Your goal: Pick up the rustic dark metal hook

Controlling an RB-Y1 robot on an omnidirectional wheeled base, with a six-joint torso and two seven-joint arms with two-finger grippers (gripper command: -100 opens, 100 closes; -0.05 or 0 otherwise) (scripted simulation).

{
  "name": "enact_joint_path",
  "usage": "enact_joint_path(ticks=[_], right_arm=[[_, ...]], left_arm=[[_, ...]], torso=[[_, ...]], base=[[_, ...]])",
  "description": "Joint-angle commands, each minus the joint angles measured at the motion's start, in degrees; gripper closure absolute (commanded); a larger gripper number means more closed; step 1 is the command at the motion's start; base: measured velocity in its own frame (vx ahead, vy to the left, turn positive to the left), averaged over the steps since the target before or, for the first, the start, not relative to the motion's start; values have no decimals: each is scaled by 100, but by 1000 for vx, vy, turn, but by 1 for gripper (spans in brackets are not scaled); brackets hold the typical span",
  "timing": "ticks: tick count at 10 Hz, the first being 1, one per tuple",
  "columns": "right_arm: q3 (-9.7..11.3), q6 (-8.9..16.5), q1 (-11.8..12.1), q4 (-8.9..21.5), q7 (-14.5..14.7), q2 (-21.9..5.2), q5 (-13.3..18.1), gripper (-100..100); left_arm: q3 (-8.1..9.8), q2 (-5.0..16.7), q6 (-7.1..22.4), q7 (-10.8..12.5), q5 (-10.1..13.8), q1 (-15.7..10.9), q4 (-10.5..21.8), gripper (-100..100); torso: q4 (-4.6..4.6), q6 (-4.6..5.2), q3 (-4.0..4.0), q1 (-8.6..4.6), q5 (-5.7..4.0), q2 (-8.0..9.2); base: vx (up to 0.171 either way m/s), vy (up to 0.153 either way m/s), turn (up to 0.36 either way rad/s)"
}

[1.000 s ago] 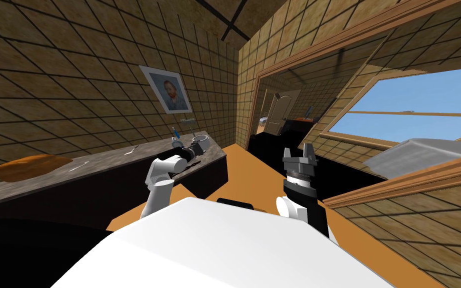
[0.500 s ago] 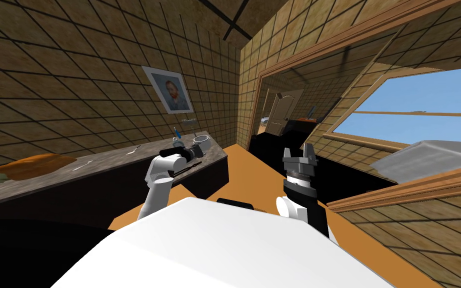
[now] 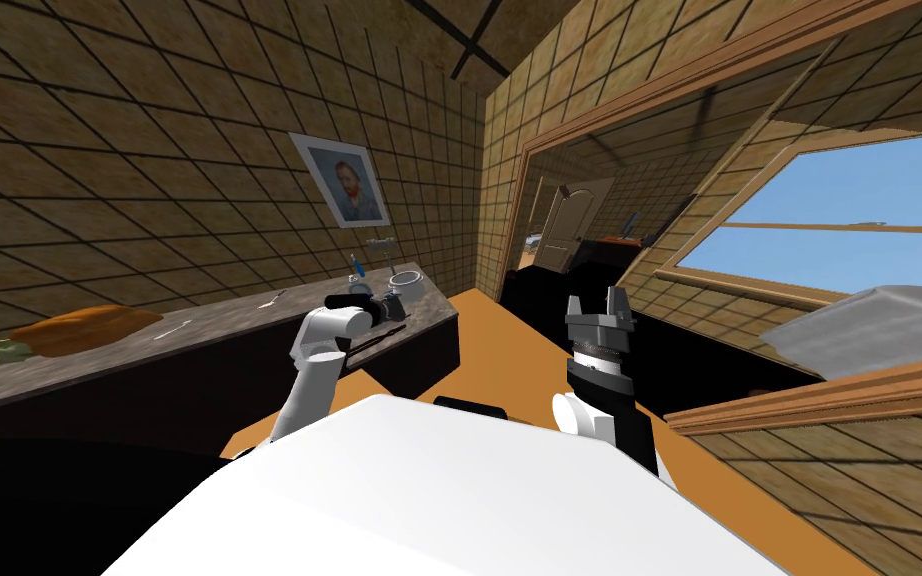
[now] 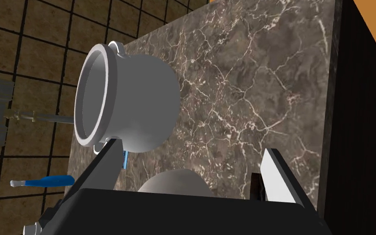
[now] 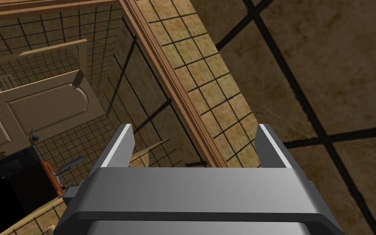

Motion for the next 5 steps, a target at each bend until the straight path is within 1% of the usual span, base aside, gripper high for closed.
enact_joint_path(ticks=[1,2,3,4,5], right_arm=[[0,0,0,0,0,0,0,0],[0,0,0,0,0,0,0,0],[0,0,0,0,0,0,0,0],[0,0,0,0,0,0,0,0],[0,0,0,0,0,0,0,0]], left_arm=[[6,158,286,116,120,-36,165,-100],[6,158,440,116,120,-36,165,-100],[6,158,511,116,120,-36,165,-100],[-6,282,739,220,201,-50,286,-100],[-6,282,857,220,201,-50,286,-100]], torso=[[0,0,0,0,0,0],[-1,-2,-2,7,1,-4],[-1,0,-1,3,1,-2],[1,1,3,-6,-1,6],[1,-2,3,-2,-1,4]], base=[[54,46,69],[44,37,34],[13,11,-5],[33,25,77],[31,26,38]])
